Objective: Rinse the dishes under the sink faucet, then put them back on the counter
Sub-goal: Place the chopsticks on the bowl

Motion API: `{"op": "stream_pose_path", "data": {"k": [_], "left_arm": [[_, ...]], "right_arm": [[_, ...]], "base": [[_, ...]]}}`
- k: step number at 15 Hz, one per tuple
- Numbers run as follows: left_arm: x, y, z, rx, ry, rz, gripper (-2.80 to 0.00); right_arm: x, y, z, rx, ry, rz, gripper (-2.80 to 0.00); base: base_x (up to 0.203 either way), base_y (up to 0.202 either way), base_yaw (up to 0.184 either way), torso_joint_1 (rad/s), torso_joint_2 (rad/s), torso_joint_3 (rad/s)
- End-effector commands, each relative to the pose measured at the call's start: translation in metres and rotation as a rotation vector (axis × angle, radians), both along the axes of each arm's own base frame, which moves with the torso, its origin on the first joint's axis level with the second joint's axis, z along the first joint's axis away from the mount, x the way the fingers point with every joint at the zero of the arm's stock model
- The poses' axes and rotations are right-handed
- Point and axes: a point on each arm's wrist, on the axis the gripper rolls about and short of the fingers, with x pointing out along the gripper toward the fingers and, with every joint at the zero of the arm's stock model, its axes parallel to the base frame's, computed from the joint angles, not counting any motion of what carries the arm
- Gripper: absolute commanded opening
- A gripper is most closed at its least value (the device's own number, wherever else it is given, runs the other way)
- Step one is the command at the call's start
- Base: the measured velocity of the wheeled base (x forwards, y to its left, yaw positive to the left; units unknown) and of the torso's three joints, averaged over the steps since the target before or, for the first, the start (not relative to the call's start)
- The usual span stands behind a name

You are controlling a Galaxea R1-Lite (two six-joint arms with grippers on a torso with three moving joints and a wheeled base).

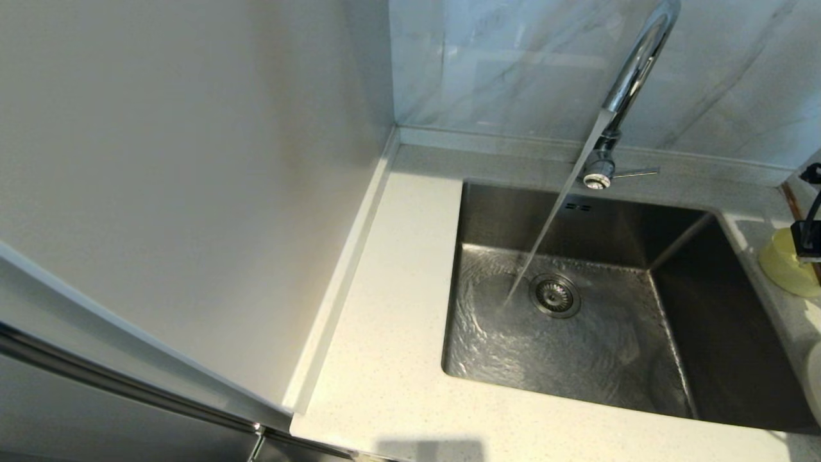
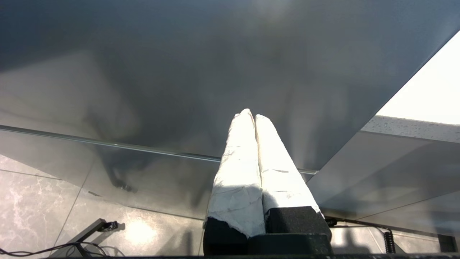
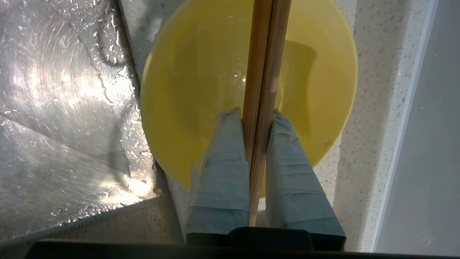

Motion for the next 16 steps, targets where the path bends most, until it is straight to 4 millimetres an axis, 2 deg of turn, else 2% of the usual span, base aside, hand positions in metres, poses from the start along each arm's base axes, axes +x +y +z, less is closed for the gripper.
{"op": "stream_pose_path", "data": {"k": [1,6,7,13,16], "left_arm": [[0.0,0.0,0.0,0.0,0.0,0.001,-2.8],[0.0,0.0,0.0,0.0,0.0,0.001,-2.8],[0.0,0.0,0.0,0.0,0.0,0.001,-2.8],[0.0,0.0,0.0,0.0,0.0,0.001,-2.8],[0.0,0.0,0.0,0.0,0.0,0.001,-2.8]], "right_arm": [[-0.001,0.001,0.002,-0.004,-0.003,0.001,-2.8],[-0.001,0.0,0.002,-0.005,-0.005,0.0,-2.8],[-0.001,0.0,0.002,-0.006,-0.004,0.0,0.0],[-0.004,0.0,0.006,-0.008,-0.013,-0.003,0.0],[-0.012,0.005,0.02,-0.017,-0.048,-0.008,0.0]], "base": [[0.0,0.0,0.0,0.0,0.0,0.0],[0.0,0.0,0.0,0.0,0.0,0.0],[0.0,0.0,0.0,0.0,0.0,0.0],[0.0,0.0,0.0,0.0,0.0,0.0],[0.0,0.0,0.0,0.0,0.0,0.0]]}}
